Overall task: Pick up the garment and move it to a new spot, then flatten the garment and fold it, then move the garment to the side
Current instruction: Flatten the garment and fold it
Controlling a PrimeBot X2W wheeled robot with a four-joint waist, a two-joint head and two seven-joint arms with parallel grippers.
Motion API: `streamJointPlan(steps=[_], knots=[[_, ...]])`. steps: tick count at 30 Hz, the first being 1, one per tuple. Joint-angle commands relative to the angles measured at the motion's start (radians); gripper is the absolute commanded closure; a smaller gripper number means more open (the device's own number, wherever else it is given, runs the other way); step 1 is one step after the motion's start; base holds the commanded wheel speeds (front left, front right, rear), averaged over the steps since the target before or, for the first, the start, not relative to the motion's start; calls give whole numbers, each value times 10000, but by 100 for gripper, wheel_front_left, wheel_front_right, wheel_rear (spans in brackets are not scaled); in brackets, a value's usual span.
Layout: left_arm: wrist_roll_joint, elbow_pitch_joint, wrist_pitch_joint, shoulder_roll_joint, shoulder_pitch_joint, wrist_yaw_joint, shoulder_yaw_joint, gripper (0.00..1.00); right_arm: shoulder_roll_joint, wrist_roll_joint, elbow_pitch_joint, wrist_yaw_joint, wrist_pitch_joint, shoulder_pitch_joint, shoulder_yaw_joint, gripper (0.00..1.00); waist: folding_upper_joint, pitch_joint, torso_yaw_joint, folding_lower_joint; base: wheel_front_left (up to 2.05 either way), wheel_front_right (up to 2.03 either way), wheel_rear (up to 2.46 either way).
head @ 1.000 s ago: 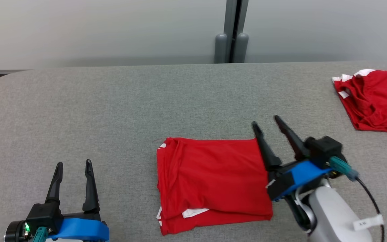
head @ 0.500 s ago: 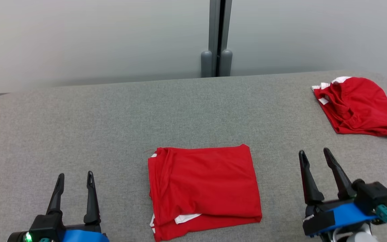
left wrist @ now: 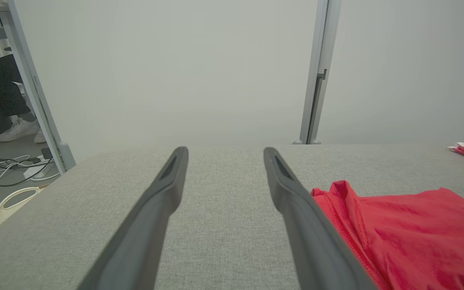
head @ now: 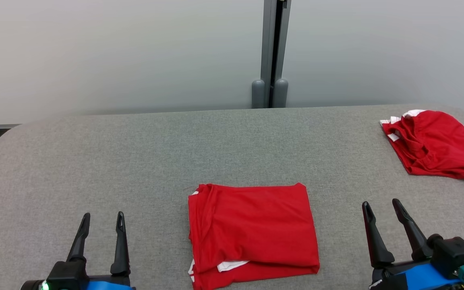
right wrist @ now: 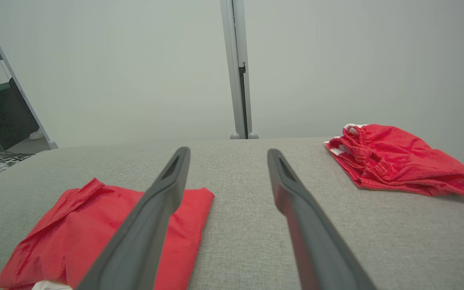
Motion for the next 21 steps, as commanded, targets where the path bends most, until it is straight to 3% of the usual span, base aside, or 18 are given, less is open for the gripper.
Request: streamJointPlan(steps=[1, 21], knots=[[-32, 30, -40, 35, 75, -31, -27, 0, 11, 74, -97, 2, 49, 196, 6, 0, 0, -28, 28, 1, 0, 0, 0], [-172, 248, -7, 216, 6, 201, -146, 0, 15, 53, -113, 2, 338, 326, 6, 0, 0, -38, 6, 1, 0, 0, 0]])
